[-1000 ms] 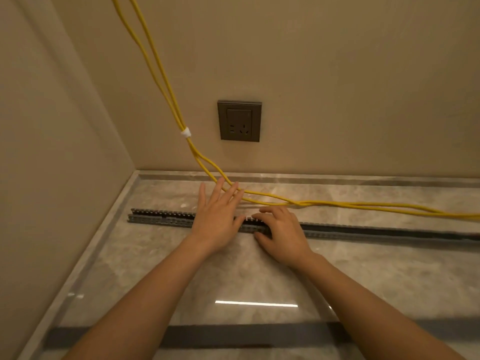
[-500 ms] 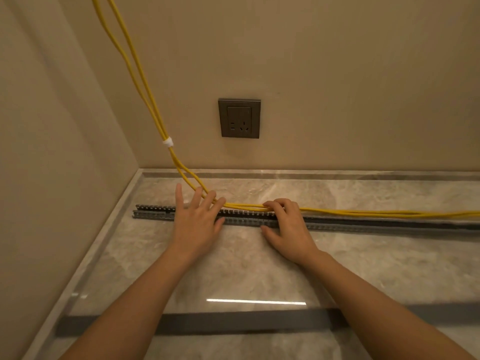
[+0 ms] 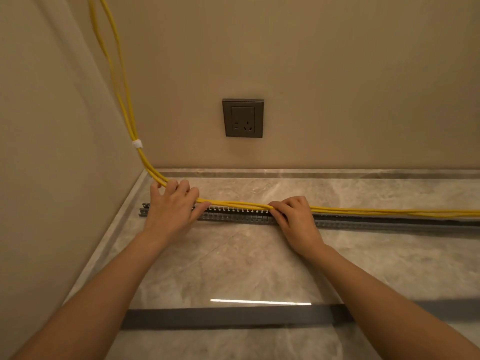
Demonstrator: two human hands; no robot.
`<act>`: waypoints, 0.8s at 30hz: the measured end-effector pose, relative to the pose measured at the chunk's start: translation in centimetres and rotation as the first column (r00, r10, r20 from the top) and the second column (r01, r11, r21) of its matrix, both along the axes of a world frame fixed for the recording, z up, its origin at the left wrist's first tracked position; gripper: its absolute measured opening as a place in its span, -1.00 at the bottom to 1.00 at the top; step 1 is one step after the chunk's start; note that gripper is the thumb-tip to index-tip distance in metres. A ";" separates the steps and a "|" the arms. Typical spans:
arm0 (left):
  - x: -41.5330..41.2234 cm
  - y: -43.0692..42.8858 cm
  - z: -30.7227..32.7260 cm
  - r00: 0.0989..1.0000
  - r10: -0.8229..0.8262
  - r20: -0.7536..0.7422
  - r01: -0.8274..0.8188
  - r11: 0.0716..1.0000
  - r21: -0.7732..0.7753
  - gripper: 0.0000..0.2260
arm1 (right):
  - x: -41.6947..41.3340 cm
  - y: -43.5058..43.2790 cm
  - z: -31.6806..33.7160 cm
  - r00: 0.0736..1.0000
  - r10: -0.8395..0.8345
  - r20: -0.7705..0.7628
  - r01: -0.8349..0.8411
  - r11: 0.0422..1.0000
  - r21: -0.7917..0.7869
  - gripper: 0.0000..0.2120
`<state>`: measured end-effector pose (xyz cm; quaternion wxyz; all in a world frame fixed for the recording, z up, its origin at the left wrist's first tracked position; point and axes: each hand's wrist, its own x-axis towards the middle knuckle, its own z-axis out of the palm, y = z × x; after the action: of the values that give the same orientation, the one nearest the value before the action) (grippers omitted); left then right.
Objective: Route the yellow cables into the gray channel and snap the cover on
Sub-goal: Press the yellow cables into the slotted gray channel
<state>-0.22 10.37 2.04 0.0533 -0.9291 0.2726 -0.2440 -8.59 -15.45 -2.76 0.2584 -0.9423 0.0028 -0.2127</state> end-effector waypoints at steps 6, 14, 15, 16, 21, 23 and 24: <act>0.9 -0.1 2.1 0.996 -0.002 0.088 0.004 1.000 -0.027 -0.62 | 0.0 -0.6 0.9 0.986 0.003 0.168 0.016 0.994 -0.112 -0.84; 2.4 1.3 4.4 0.996 0.022 0.092 -0.012 0.993 -0.114 -0.60 | 0.2 -1.9 4.4 0.944 0.080 0.319 0.016 0.958 -0.288 -0.75; 2.6 1.7 4.5 0.995 0.028 0.091 -0.017 0.993 -0.120 -0.60 | 0.3 -1.7 5.1 0.939 0.098 0.331 0.008 0.953 -0.303 -0.75; 2.8 2.1 4.4 0.996 0.037 0.084 -0.026 0.992 -0.127 -0.60 | 0.5 -1.4 5.6 0.934 0.110 0.341 0.004 0.949 -0.315 -0.76; 3.6 4.5 2.9 0.995 0.100 -0.022 -0.102 0.986 -0.135 -0.56 | 1.1 0.5 6.3 0.930 0.171 0.325 -0.061 0.945 -0.321 -0.82; 3.7 5.1 1.8 0.984 0.131 -0.121 -0.144 0.983 -0.110 -0.57 | 1.0 1.4 6.1 0.940 0.180 0.288 -0.085 0.946 -0.314 -0.86; 3.8 5.2 1.4 0.974 0.149 -0.170 -0.166 0.982 -0.094 -0.59 | 1.0 1.8 6.0 0.945 0.181 0.274 -0.090 0.945 -0.314 -0.87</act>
<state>3.56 15.57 3.40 0.0003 -0.9661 0.1881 -0.1770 -7.60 -13.70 3.22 0.1254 -0.9252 -0.1339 -0.3323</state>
